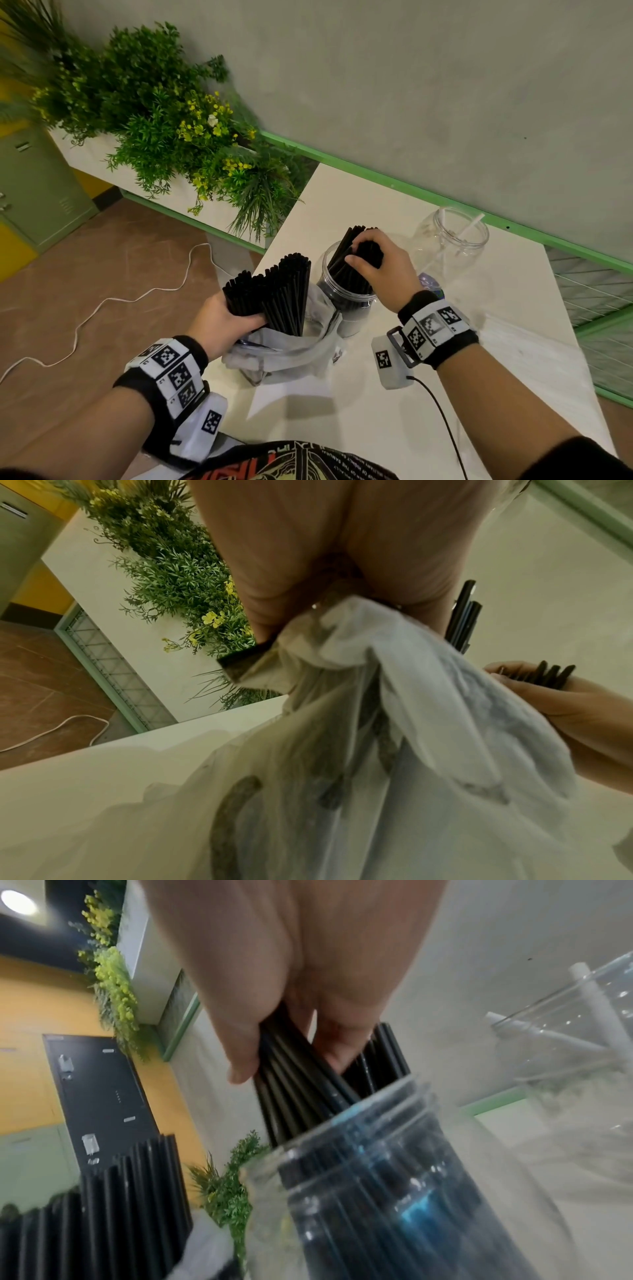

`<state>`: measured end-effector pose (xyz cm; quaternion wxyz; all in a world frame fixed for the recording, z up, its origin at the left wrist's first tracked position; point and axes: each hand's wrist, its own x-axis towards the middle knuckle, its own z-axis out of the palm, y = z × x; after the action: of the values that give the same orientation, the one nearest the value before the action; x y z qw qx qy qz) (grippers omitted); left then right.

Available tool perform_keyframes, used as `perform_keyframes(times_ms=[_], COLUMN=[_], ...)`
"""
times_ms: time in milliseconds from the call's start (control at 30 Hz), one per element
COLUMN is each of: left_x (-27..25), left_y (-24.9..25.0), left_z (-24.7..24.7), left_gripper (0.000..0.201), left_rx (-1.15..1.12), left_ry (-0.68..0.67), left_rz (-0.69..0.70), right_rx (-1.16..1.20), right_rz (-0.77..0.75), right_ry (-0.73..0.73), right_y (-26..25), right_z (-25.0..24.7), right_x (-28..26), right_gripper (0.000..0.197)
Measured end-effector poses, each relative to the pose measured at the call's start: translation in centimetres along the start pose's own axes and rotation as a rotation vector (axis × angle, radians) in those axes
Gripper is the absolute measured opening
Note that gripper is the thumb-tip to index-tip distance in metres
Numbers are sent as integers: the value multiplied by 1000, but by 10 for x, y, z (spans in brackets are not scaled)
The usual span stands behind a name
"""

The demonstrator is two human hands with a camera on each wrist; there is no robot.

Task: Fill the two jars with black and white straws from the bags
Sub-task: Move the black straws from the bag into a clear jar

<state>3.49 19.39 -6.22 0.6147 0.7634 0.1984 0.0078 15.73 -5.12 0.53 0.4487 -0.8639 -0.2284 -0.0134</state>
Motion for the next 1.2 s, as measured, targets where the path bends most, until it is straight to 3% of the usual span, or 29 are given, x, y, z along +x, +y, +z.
perform_keyframes(times_ms=[67, 133, 267, 400, 600, 800, 900, 967, 1100, 1200], left_x=[1, 1, 2, 0, -2, -2, -1, 0, 1, 0], left_y=[-2, -2, -2, 1, 4, 3, 2, 2, 1, 2], left_z=[-1, -1, 1, 2, 1, 1, 1, 1, 1, 2], left_gripper=[34, 31, 31, 28, 26, 28, 29, 29, 34, 30], left_rx=[11, 12, -1, -16, 6, -14, -31, -33, -33, -40], left_ry=[-3, 0, -7, -6, 7, 2, -3, -6, -9, 10], left_rz=[-10, -19, -26, -26, -14, -26, -32, -27, -30, -27], right_rx=[-14, -17, -18, 6, -69, -340, -474, -615, -900, -882], right_rz=[18, 31, 32, 15, -52, -242, -412, -488, -495, -496], right_ry=[-121, -152, -1, 111, 145, 141, 200, 142, -51, -72], right_y=[2, 4, 9, 12, 12, 22, 17, 8, 4, 5], right_z=[-6, -11, -9, -3, 0, 8, 14, 21, 30, 26], right_x=[-1, -2, -2, -3, -10, -12, -7, -2, 6, 7], right_gripper=[11, 18, 42, 31, 29, 56, 37, 33, 36, 21])
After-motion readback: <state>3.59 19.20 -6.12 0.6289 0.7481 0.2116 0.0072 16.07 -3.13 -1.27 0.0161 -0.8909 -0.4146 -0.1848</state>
